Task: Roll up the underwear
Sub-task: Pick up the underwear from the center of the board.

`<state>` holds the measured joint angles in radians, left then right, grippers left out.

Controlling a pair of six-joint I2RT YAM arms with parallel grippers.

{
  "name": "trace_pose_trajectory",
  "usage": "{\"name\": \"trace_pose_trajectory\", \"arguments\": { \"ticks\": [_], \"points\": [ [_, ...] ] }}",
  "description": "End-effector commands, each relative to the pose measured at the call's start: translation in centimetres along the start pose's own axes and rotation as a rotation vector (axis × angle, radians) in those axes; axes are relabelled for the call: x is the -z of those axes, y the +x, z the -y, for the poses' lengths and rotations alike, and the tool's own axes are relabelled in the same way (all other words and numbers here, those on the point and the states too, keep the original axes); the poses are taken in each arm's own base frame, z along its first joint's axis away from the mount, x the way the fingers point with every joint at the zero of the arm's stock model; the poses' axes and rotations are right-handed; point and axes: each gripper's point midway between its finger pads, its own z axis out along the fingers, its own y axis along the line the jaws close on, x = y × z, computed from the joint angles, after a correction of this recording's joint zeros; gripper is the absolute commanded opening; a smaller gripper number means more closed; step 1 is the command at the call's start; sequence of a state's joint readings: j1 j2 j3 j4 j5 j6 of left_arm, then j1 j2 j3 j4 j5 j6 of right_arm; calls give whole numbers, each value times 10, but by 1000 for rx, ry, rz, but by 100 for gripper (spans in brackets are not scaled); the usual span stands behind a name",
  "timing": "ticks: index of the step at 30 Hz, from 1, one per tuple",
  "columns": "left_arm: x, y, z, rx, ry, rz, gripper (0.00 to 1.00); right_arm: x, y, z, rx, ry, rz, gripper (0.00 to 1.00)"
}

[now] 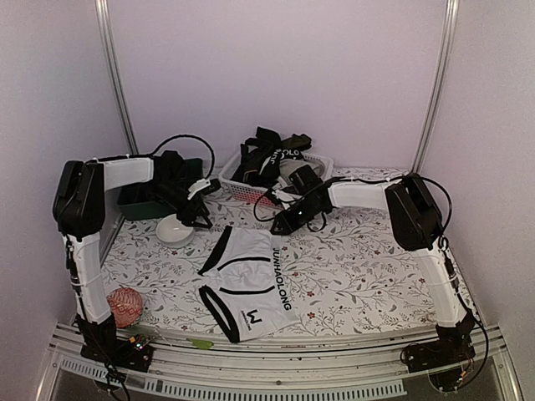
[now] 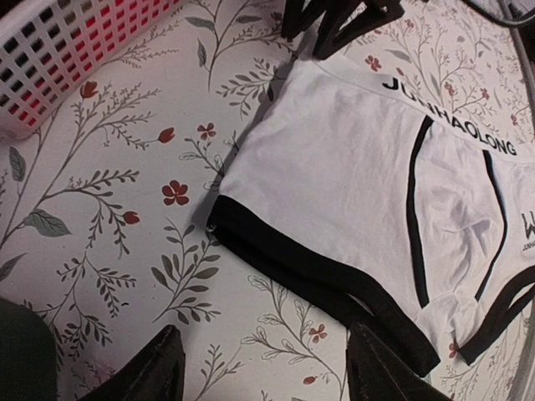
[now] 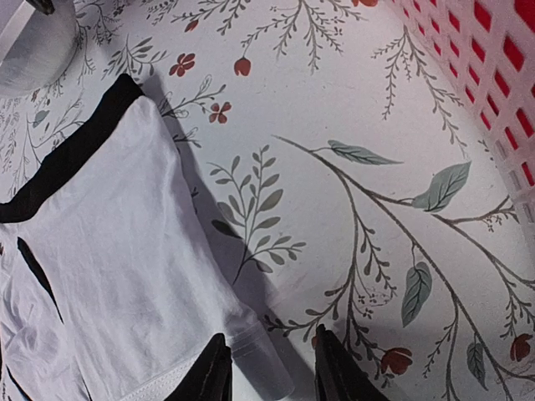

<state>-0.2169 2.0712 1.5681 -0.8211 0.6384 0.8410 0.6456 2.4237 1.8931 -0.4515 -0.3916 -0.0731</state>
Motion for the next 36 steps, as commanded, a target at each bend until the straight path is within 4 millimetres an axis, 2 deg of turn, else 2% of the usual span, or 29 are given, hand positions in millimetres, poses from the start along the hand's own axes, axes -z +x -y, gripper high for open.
{"name": "trace_pose_trajectory", "arguments": {
  "ticks": [1, 3, 9, 13, 20, 25, 32, 36],
  "points": [
    [14, -16, -12, -33, -35, 25, 66, -16, 38, 14, 2, 33, -123, 34],
    [15, -21, -14, -40, -40, 32, 66, -18, 43, 16, 9, 41, -138, 31],
    [8, -26, -28, -45, -51, 33, 66, -14, 47, 10, 21, 13, -153, 13],
    [-12, -29, -35, -60, -65, 14, 64, -9, 40, 2, 36, -18, -122, 0],
    [-49, -20, -42, -91, -89, -49, 62, 2, 19, -7, 47, -41, -57, 0],
    [-67, -16, -44, -87, -89, -76, 62, 5, 15, -7, 48, -31, -47, 0],
    [-78, -14, -39, -90, -61, -84, 59, 7, 15, -5, 45, -13, -46, 0],
    [-82, -20, -31, -77, -14, -64, 51, 9, 14, -4, 44, -1, -39, 0]
  ]
}}
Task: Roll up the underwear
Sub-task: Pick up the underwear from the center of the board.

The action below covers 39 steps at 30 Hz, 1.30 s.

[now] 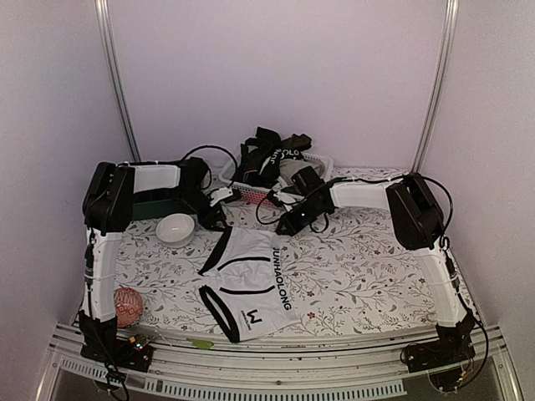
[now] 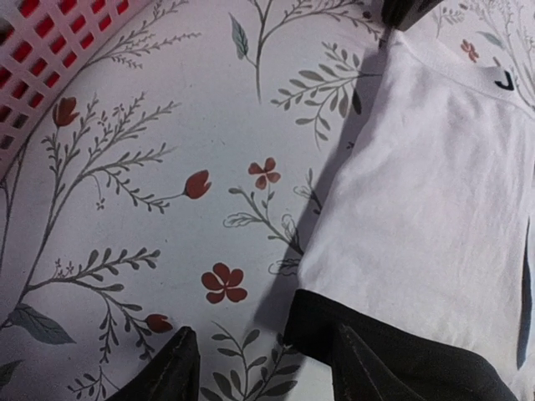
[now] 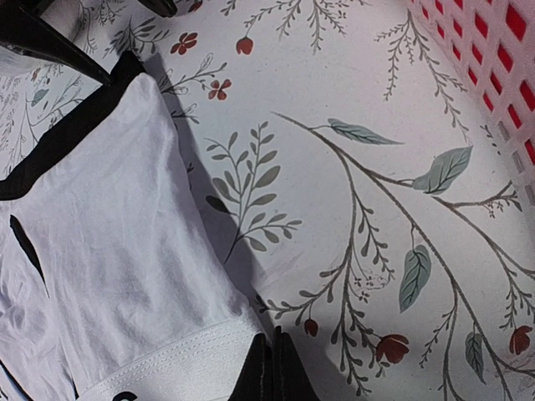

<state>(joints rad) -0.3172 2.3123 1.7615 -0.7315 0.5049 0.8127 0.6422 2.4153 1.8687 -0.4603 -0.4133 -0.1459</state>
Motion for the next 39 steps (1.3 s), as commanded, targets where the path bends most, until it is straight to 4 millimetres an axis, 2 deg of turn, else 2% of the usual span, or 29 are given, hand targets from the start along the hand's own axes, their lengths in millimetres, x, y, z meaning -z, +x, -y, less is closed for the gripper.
{"name": "trace_pose_trajectory", "arguments": {
  "ticks": [1, 5, 10, 14, 15, 16, 18, 22, 25, 27, 29, 32, 36, 38, 39],
  "points": [
    [-9, -14, 10, 5, 63, 37, 48, 8, 5, -1, -18, 24, -19, 0],
    [-12, -17, 18, 33, 113, 54, 41, 9, 5, 0, -22, 35, -16, 0],
    [-21, -2, 17, 58, 110, -2, 32, 11, 3, 2, -30, 49, -8, 0],
    [-20, 4, 20, 49, 116, -26, 16, 14, 0, 4, -31, 68, -1, 0],
    [-18, 1, 21, 41, 121, -17, 11, 14, 0, 4, -32, 72, 0, 0],
    [-14, -5, 22, 35, 126, 1, 7, 27, -12, 1, -26, 78, 29, 0],
    [0, -26, 20, 26, 126, 63, 0, 40, -23, -3, -25, 87, 56, 0],
    [27, -69, 9, -2, 93, 181, 0, 64, -33, 0, -35, 129, 99, 0],
    [42, -87, -2, -30, 52, 222, 0, 76, -39, 4, -36, 155, 119, 0],
    [48, -92, -8, -43, 33, 238, 0, 84, -45, 6, -27, 167, 137, 0],
    [53, -93, -10, -63, 23, 245, 0, 88, -50, 7, -22, 170, 151, 0],
    [46, -84, -7, -82, 29, 217, 0, 78, -45, 8, -31, 130, 134, 0],
    [34, -69, -3, -69, 40, 172, 0, 57, -31, 15, -58, 124, 72, 15],
    [31, -64, -1, -60, 48, 164, 0, 51, -27, 17, -68, 139, 53, 18],
    [31, -63, 1, -59, 50, 163, 0, 49, -26, 18, -67, 149, 47, 23]
  ]
}}
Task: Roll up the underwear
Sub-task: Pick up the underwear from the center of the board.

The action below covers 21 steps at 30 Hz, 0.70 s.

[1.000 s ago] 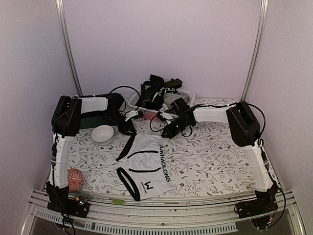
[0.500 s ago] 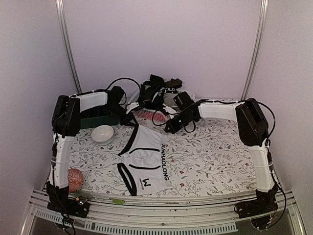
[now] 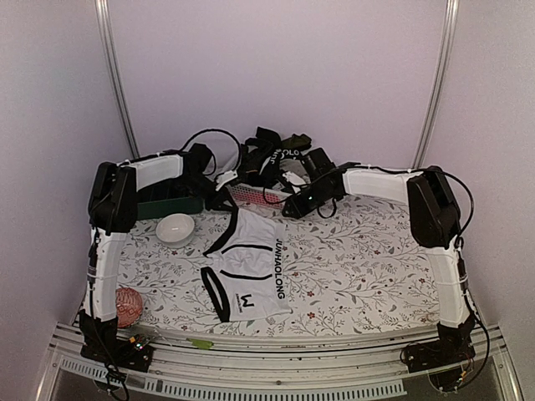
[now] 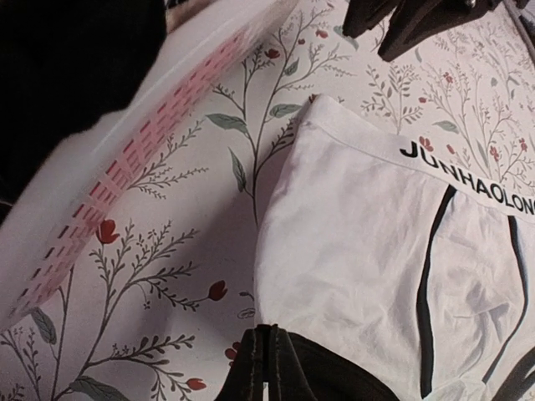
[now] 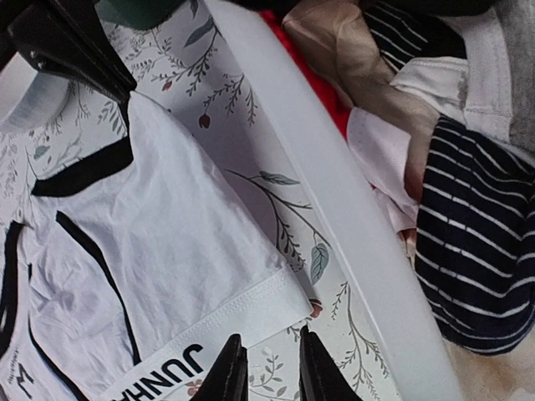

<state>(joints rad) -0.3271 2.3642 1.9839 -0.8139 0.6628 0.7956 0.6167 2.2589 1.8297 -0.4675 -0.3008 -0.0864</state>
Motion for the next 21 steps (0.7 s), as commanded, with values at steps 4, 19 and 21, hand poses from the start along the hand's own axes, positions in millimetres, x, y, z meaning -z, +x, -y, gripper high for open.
{"name": "trace_pose_trajectory", "arguments": {
  "ticks": [4, 19, 21],
  "points": [
    [10, -1, 11, -41, -9, 7, 0, -23, 18, -1, 0, 38, -68, 30],
    [10, 5, 28, -173, -20, -10, 0, -53, 48, 24, -7, 165, -134, 37],
    [9, 5, 29, -180, -19, -10, 0, -56, 46, 20, -8, 138, -119, 40]
  ]
}}
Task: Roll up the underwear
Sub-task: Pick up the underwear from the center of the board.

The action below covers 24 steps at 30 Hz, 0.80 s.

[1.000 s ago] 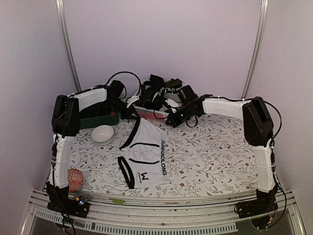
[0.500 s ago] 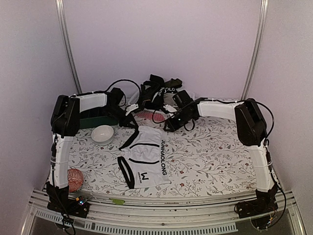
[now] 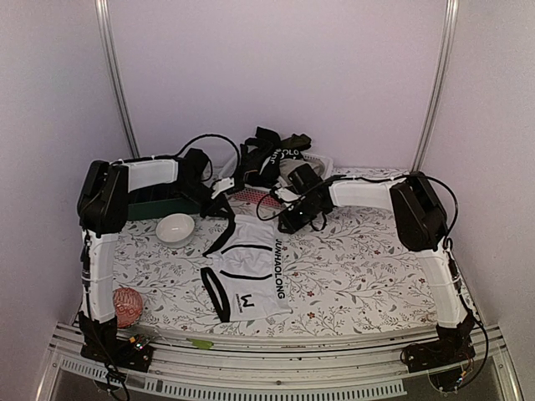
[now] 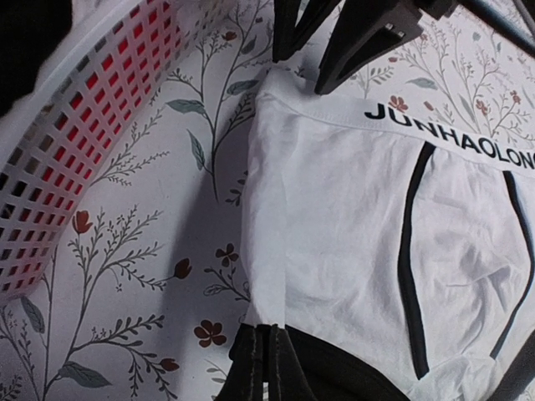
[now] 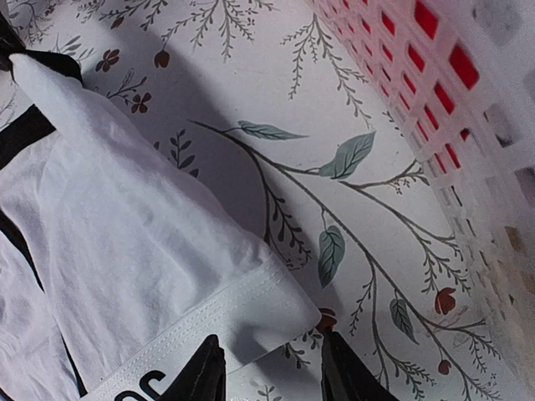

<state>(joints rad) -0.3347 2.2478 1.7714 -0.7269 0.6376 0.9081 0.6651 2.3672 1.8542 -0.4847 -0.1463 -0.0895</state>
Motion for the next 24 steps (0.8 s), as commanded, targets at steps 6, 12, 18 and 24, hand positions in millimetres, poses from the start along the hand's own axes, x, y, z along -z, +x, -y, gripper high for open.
{"name": "trace_pose_trajectory", "arguments": {
  "ticks": [6, 12, 18, 24],
  "points": [
    [6, -12, 8, -110, -22, 12, 0, -23, 6, 0, -10, -42, 7, 44],
    [6, -9, 11, -128, -23, 3, 0, -27, 12, 3, 2, -64, -2, 27],
    [7, -9, 9, -139, -35, -3, 0, -21, 8, 6, -6, -75, 8, 0],
    [12, -12, 3, -127, -67, 8, 0, -2, -2, 4, 1, -68, 46, 0]
  ]
}}
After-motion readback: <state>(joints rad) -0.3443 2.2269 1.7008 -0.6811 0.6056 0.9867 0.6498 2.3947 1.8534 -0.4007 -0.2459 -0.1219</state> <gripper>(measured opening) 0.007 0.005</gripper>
